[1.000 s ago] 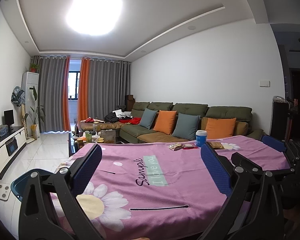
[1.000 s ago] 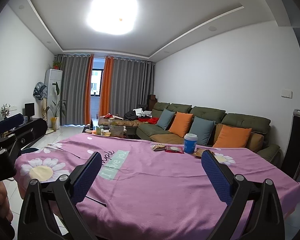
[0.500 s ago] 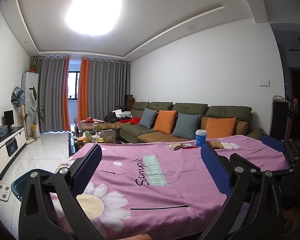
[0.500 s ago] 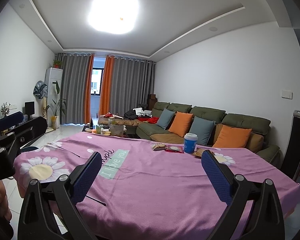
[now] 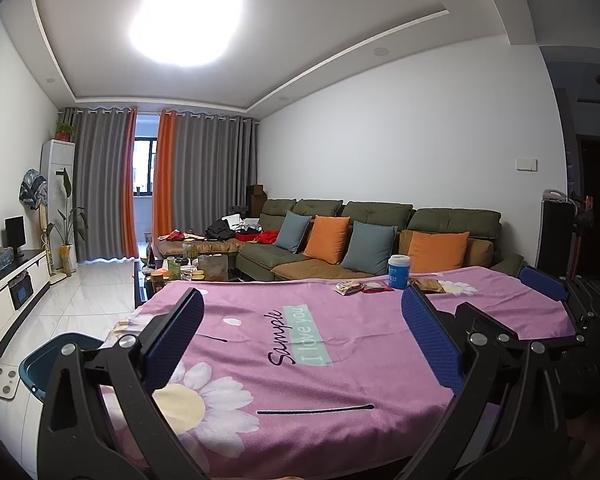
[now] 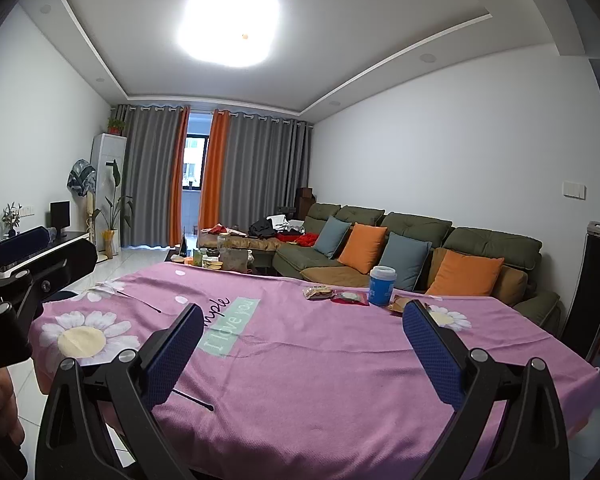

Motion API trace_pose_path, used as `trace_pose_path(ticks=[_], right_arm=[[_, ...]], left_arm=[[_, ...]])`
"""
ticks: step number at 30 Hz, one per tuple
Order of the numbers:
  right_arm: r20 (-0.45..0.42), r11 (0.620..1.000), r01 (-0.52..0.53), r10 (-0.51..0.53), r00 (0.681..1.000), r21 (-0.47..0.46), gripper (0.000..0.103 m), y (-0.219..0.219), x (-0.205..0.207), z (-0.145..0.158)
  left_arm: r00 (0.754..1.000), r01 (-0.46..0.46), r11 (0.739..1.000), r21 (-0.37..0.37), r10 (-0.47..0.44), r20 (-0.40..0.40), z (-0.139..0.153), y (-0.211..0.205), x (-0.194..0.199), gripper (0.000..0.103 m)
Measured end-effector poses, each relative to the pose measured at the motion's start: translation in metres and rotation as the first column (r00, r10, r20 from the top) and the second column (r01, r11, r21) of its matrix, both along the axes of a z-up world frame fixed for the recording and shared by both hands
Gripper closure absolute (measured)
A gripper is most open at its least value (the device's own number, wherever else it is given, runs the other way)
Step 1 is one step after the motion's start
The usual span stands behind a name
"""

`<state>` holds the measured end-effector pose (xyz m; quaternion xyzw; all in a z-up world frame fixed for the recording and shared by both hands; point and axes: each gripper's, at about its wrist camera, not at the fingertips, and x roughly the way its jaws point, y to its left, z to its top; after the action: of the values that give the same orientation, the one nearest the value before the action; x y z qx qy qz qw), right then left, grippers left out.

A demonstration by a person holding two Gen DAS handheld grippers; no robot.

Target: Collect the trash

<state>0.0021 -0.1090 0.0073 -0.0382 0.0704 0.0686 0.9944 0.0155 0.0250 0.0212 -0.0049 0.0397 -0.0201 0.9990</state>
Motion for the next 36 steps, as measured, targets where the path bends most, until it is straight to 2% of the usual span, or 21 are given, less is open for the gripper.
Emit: trace_pose_path(ticks=[16, 24, 32, 34, 36], right_arm=[[-0.016, 1.000, 0.003, -0.003, 1.000, 0.006, 0.007, -0.003, 0.005, -0.002], [-0.037, 0.999, 0.029, -0.028, 0.999, 0.020, 0.007, -0.013, 0.021, -0.006], [-0.052, 0.994, 0.106, -0.105, 0.993, 0.010, 0.007, -0.049, 0.058, -0.004], [-0.074, 0.992, 0.128, -0.127, 0.989, 0.003, 0.007, -0.072, 0.078, 0.000], [-0.133, 0.989, 0.146, -0.144, 0.981, 0.009, 0.007, -0.105, 0.108, 0.003]], left_arm=[[1.000, 0.006, 1.000, -0.003, -0.006, -0.021, -0.003, -0.005, 0.008, 0.006], [0.999, -0.012, 1.000, 0.010, 0.013, -0.037, -0.007, -0.009, 0.021, 0.006], [0.995, -0.023, 1.000, -0.006, 0.022, -0.094, -0.009, 0.001, 0.067, 0.006], [0.992, -0.037, 0.999, 0.013, 0.038, -0.117, -0.008, 0.010, 0.089, 0.006], [0.989, -0.051, 0.997, 0.061, 0.059, -0.139, -0.005, 0.021, 0.114, 0.006]])
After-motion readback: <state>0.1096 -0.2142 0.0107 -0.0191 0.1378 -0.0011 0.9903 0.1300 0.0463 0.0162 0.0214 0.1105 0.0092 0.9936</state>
